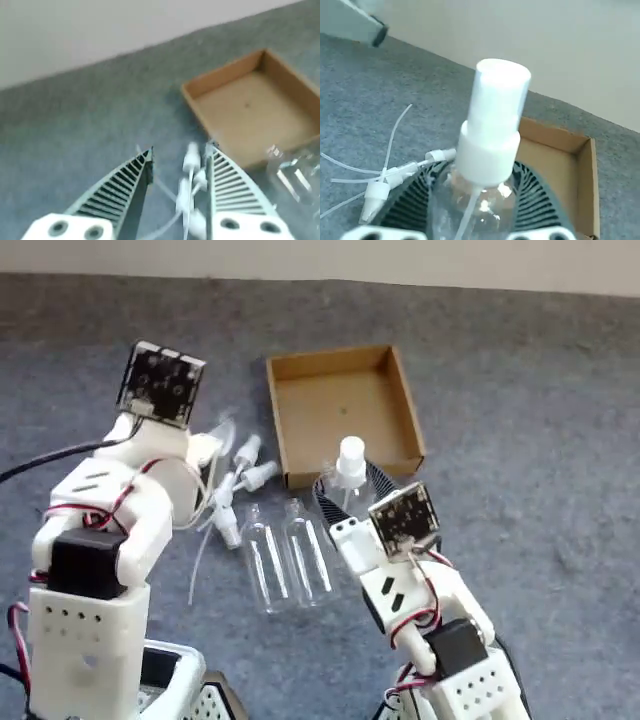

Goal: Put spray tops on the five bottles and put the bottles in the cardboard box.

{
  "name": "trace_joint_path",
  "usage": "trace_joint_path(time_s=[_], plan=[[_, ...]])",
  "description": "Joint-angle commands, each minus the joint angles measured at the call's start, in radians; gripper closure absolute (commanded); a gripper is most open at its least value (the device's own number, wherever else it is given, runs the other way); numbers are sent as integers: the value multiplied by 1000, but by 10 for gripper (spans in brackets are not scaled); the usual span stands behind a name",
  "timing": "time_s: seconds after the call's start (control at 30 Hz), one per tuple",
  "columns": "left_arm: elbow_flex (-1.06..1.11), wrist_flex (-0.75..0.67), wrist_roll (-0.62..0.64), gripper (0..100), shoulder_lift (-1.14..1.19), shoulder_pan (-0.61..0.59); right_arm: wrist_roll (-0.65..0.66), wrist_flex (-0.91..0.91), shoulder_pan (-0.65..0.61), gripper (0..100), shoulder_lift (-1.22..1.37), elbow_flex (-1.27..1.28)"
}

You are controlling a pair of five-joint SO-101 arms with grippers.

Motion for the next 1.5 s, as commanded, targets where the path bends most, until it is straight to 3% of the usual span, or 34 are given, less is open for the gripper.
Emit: trace_joint_path(time_s=[0.0,0.33,0.5,0.7,0.93,1.23,1.47], plan=[[232,-68,0,832,-116,-33,-9,-2,22,993,197,-174],[591,-219,87,827,-394,77,-147,1,-68,993,938,-866],[645,-227,135,730,-503,79,-150,1,-130,993,1095,-940],[651,-233,130,723,-515,81,-150,2,-142,993,1124,-940],[728,-414,129,723,-410,74,-150,91,-143,994,1010,-940],[728,-477,129,723,-338,70,-147,165,-143,994,958,-934],[737,-473,129,723,-348,70,-58,125,-47,994,1030,-989]])
